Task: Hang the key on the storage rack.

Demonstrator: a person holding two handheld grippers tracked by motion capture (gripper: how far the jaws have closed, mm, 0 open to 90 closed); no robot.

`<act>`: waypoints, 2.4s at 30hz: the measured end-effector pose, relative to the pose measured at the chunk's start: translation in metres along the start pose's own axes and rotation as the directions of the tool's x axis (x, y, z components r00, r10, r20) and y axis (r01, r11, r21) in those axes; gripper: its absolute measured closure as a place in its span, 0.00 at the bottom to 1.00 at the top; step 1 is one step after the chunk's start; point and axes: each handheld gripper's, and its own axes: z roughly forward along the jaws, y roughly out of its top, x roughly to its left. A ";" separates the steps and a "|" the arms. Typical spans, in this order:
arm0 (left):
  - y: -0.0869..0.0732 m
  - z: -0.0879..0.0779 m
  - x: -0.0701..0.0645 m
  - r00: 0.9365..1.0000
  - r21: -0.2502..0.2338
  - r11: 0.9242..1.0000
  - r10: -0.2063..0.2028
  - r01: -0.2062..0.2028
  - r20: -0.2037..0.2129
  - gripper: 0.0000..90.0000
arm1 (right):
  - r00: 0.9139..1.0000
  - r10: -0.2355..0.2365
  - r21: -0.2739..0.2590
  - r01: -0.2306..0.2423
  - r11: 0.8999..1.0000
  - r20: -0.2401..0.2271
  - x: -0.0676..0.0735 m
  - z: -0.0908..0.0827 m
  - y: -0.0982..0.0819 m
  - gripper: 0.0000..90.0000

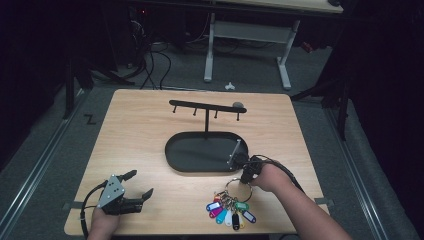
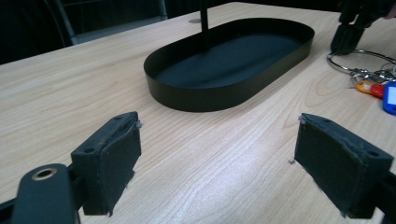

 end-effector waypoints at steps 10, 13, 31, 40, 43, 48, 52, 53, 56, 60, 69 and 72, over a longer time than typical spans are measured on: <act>-0.001 -0.006 -0.001 1.000 -0.053 0.998 0.021 -0.020 0.016 0.17 | 1.000 -0.003 0.069 0.005 0.998 -0.028 -0.001 0.001 0.010 0.83; -0.001 -0.011 0.001 1.000 -0.091 0.996 0.014 -0.011 0.024 0.17 | 0.999 -0.019 0.086 0.022 0.996 -0.030 -0.001 0.001 0.014 0.81; -0.002 -0.011 0.003 1.000 -0.069 0.998 -0.016 0.014 -0.017 0.17 | 1.000 -0.022 0.103 0.024 0.994 -0.019 0.000 0.001 0.020 0.96; -0.002 -0.008 0.001 1.000 -0.050 0.999 0.002 -0.002 0.000 0.17 | 0.999 -0.040 0.091 0.039 0.995 0.015 0.004 -0.002 0.016 0.97; -0.002 -0.006 0.002 1.000 -0.039 0.999 -0.001 0.001 -0.001 0.17 | 0.999 -0.034 0.065 0.033 0.997 0.006 0.005 -0.009 0.013 0.97; -0.002 -0.006 0.002 1.000 -0.042 0.999 0.002 -0.002 0.009 0.17 | 1.000 -0.013 -0.010 0.013 1.000 -0.005 0.009 -0.043 0.005 0.97; -0.002 -0.006 0.001 1.000 -0.035 0.999 0.002 -0.001 0.014 0.17 | 1.000 -0.018 -0.027 0.017 0.999 -0.006 0.013 -0.057 0.004 0.97; -0.002 -0.006 0.001 1.000 -0.033 0.999 0.001 -0.001 0.015 0.17 | 1.000 -0.018 -0.033 0.018 0.999 -0.005 0.014 -0.064 0.003 0.97; -0.002 -0.005 0.002 1.000 -0.034 0.999 -0.002 0.002 0.018 0.17 | 0.999 -0.032 -0.041 0.032 0.999 0.002 0.018 -0.083 0.004 0.98; -0.002 -0.005 0.002 1.000 -0.033 0.999 -0.005 0.005 0.019 0.17 | 1.000 -0.025 -0.049 0.025 0.998 0.004 0.018 -0.095 0.004 0.98; -0.002 -0.005 0.001 1.000 -0.025 1.000 0.002 -0.002 0.021 0.17 | 1.000 -0.021 -0.079 0.022 0.997 0.017 0.016 -0.133 0.001 0.98; -0.002 -0.005 0.001 1.000 -0.023 1.000 0.004 -0.003 0.021 0.17 | 1.000 -0.014 -0.090 0.016 0.996 0.021 0.014 -0.147 0.000 0.98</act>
